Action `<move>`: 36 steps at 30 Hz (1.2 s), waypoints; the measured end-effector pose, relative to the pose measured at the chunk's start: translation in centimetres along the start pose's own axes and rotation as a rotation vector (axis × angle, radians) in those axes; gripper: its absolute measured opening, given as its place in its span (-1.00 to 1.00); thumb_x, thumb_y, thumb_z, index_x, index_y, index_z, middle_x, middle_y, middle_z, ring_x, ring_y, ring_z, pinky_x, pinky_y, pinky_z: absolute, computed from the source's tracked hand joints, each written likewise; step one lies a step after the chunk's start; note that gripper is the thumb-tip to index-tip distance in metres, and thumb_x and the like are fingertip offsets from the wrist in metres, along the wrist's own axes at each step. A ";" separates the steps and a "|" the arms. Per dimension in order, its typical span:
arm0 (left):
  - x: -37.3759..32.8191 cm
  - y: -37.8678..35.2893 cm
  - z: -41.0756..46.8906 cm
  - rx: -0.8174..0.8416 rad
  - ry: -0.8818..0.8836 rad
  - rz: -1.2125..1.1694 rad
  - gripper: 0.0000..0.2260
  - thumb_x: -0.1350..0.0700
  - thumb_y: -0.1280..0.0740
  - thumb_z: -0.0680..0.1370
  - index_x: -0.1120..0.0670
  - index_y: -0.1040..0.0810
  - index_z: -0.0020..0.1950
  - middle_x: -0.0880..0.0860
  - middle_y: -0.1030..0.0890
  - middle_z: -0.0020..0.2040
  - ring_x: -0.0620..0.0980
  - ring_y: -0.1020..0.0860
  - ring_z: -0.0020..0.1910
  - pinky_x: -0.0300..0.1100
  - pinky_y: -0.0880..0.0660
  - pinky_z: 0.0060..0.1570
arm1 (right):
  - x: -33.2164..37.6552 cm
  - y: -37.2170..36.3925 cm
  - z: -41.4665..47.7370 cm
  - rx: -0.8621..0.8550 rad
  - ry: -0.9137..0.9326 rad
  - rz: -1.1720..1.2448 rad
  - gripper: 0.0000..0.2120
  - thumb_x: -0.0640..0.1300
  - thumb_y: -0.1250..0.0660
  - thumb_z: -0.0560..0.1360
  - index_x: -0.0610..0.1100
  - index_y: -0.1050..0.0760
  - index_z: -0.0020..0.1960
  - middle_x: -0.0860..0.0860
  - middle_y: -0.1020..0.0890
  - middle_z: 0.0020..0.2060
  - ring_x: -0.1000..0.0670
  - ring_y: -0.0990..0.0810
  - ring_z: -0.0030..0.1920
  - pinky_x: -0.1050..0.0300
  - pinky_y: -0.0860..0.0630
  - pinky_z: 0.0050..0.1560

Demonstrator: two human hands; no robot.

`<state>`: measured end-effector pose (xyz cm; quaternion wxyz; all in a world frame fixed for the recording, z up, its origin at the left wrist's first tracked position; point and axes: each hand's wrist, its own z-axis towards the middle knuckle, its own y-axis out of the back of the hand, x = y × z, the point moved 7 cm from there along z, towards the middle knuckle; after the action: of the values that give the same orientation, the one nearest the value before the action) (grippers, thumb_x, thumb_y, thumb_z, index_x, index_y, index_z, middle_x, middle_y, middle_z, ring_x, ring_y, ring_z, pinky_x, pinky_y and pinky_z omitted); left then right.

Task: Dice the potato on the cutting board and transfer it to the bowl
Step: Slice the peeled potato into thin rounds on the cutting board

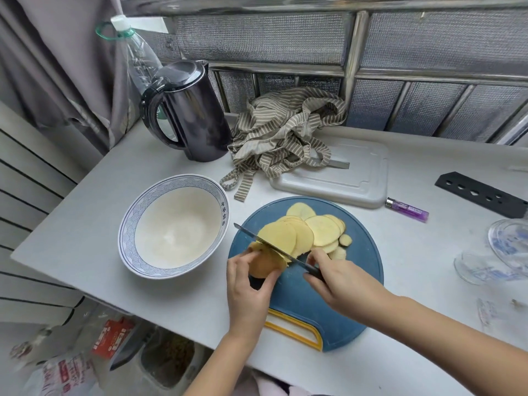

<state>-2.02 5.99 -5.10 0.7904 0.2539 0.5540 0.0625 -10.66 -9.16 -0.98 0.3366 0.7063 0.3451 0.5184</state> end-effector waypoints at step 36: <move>-0.5 -0.7 -1.5 0.041 -0.286 0.247 -0.66 -0.13 -0.34 0.46 -0.05 -0.43 0.17 0.00 -0.35 0.10 0.02 -0.41 0.07 -0.18 -0.49 -0.01 | 0.4 -0.1 -3.8 0.055 0.040 -0.127 -0.65 0.25 0.27 0.51 0.00 -0.08 -0.03 0.07 -0.31 -0.41 -0.07 -0.35 -0.33 0.02 -0.34 -0.24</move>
<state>-3.67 5.74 -5.40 0.8421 0.3425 0.4015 0.1111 -14.26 -8.33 0.03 0.3423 0.6814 0.4098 0.5006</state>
